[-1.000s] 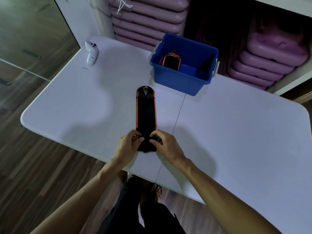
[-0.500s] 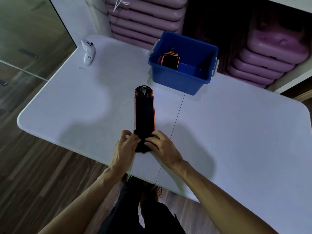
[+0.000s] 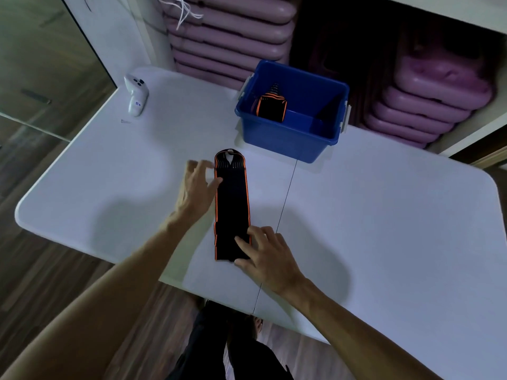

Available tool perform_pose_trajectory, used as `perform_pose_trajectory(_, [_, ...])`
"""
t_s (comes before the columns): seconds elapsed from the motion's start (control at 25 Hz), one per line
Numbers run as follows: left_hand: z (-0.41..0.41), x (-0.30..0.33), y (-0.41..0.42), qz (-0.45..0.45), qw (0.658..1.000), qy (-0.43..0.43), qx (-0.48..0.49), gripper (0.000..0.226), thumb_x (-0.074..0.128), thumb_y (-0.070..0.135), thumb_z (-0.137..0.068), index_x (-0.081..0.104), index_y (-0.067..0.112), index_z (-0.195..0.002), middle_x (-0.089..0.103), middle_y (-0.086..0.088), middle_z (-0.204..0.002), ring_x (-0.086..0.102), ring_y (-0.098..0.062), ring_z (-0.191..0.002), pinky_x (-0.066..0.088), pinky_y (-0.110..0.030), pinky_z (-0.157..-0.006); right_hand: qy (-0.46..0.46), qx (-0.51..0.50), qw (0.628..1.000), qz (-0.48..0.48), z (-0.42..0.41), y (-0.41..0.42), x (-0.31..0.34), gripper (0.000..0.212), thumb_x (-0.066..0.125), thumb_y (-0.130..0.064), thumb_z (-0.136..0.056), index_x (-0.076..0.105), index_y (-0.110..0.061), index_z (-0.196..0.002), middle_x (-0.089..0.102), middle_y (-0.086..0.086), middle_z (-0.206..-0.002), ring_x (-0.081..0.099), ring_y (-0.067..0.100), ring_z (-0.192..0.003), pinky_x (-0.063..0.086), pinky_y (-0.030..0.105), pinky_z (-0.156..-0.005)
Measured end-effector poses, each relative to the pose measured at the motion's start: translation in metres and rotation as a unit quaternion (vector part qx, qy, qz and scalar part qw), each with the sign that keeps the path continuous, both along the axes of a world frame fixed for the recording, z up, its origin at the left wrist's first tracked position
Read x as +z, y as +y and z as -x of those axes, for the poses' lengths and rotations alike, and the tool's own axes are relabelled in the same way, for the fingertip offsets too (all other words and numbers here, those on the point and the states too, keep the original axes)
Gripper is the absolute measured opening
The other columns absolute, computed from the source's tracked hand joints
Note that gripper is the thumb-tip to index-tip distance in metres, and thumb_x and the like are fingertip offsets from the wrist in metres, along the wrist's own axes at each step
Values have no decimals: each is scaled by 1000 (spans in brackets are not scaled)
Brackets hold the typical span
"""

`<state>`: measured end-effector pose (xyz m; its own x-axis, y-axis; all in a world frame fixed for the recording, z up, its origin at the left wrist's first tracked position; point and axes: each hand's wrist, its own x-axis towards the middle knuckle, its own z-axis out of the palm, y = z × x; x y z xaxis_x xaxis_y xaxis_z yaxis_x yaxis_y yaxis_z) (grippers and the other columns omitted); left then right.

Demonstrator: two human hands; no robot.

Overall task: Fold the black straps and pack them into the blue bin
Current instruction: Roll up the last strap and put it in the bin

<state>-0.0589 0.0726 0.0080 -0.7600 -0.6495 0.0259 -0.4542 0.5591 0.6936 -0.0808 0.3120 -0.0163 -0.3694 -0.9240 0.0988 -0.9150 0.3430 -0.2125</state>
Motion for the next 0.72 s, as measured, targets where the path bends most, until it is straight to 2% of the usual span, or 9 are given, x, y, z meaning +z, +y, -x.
perform_pose_trajectory(0.08, [36, -1, -18, -25, 996, -89, -19, 72, 78, 27, -75, 38, 7, -132, 39, -19, -124, 54, -34, -93, 49, -43, -81, 4, -5, 1000, 4, 0, 1, -1, 48, 63, -47, -88, 61, -17, -126, 57, 9, -121, 55, 27, -99, 54, 40, -72])
perform_pose_trajectory(0.16, [59, -8, -29, -39, 987, -153, -29, 89, 83, 28, -69, 29, 9, -138, 40, -20, -129, 51, -38, -107, 45, -44, -84, 8, -9, 1000, 5, 0, 0, -4, 48, 64, -46, -88, 60, -18, -127, 57, 8, -120, 55, 26, -99, 54, 39, -72])
perform_pose_trajectory(0.24, [71, -18, -38, -57, 985, -162, -23, 86, 83, 29, -68, 32, 11, -135, 48, -19, -127, 54, -38, -108, 46, -45, -84, 13, -10, 1000, 8, 0, 0, -6, 48, 65, -46, -87, 60, -19, -127, 58, 8, -119, 56, 26, -99, 54, 39, -71])
perform_pose_trajectory(0.32, [77, -26, -46, -69, 987, -148, -9, 68, 80, 33, -71, 43, 13, -125, 59, -16, -117, 60, -35, -97, 51, -43, -77, 21, -8, 1000, 7, 2, 0, -9, 49, 67, -46, -86, 60, -20, -127, 58, 8, -118, 56, 26, -98, 54, 38, -70])
perform_pose_trajectory(0.4, [81, -27, -51, -34, 989, -145, -20, 52, 76, 36, -75, 53, 15, -116, 65, -15, -108, 62, -34, -90, 51, -38, -71, 26, 0, 1000, 1, 3, 0, -11, 49, 66, -46, -87, 60, -20, -128, 58, 8, -119, 55, 25, -100, 53, 37, -72])
perform_pose_trajectory(0.48, [80, -26, -53, 0, 992, -122, -36, 45, 73, 37, -78, 55, 15, -114, 66, -15, -105, 63, -34, -88, 47, -35, -67, 27, 5, 1000, -2, 4, 0, -12, 50, 67, -47, -86, 60, -20, -128, 57, 8, -121, 54, 25, -102, 53, 37, -73])
perform_pose_trajectory(0.56, [70, -27, -51, 7, 996, -76, -49, 49, 70, 40, -80, 52, 15, -118, 62, -13, -107, 60, -32, -87, 45, -35, -69, 34, 14, 999, -5, 4, 1, -12, 54, 70, -47, -84, 60, -19, -128, 57, 7, -124, 53, 26, -104, 53, 37, -73])
perform_pose_trajectory(0.64, [52, -33, -47, 0, 996, -58, -66, 64, 74, 46, -75, 46, 16, -124, 57, -10, -109, 56, -29, -90, 46, -38, -75, 36, 25, 999, -12, 3, 2, -13, 59, 73, -46, -81, 57, -17, -130, 56, 8, -127, 51, 27, -108, 53, 38, -76])
perform_pose_trajectory(0.72, [40, -39, -42, -13, 996, -60, -67, 69, 77, 42, -72, 43, 14, -125, 59, -9, -97, 57, -30, -86, 46, -40, -73, 35, 36, 999, -13, 4, 3, -14, 59, 74, -43, -81, 56, -16, -131, 55, 7, -127, 51, 27, -109, 53, 38, -79])
